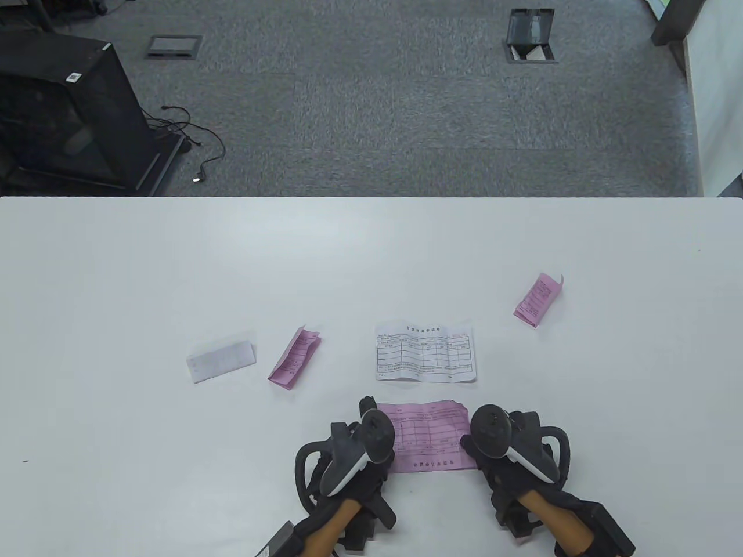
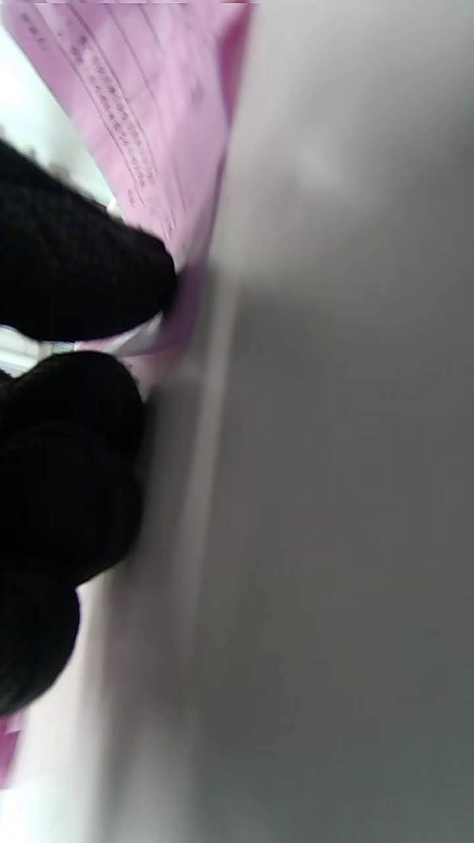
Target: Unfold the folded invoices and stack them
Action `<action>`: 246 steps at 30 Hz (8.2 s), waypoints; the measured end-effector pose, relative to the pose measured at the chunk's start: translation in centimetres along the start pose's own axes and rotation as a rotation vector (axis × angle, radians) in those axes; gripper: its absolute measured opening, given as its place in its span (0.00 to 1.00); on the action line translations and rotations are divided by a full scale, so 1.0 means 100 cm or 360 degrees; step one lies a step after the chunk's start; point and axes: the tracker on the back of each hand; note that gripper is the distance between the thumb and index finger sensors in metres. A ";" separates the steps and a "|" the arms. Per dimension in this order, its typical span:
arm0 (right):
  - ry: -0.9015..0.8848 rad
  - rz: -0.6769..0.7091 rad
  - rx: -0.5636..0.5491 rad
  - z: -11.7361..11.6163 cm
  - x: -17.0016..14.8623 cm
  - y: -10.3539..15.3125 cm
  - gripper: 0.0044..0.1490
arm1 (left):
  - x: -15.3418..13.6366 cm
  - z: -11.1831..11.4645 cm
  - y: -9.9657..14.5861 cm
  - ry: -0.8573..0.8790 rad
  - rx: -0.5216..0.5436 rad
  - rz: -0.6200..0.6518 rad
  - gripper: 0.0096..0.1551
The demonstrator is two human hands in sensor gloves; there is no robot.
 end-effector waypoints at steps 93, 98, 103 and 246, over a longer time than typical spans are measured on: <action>0.0255 0.0519 -0.0008 -0.003 0.093 -0.007 0.39 | -0.019 0.005 -0.009 -0.0006 -0.0225 0.0046 0.42; 0.0281 0.0523 0.0041 -0.012 0.100 -0.010 0.39 | -0.019 0.005 -0.009 -0.0006 -0.0225 0.0046 0.42; 0.0330 0.0515 0.0036 -0.016 0.095 -0.012 0.39 | -0.019 0.005 -0.009 -0.0006 -0.0225 0.0046 0.42; -0.1148 -0.0012 -0.0124 0.020 -0.039 -0.015 0.21 | -0.051 -0.017 -0.006 0.1136 0.0327 0.0128 0.30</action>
Point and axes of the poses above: the tracker on the back of each hand, its own x axis roughly to the thumb side, its own y axis roughly from the fingertips to the wrist, z = x × y
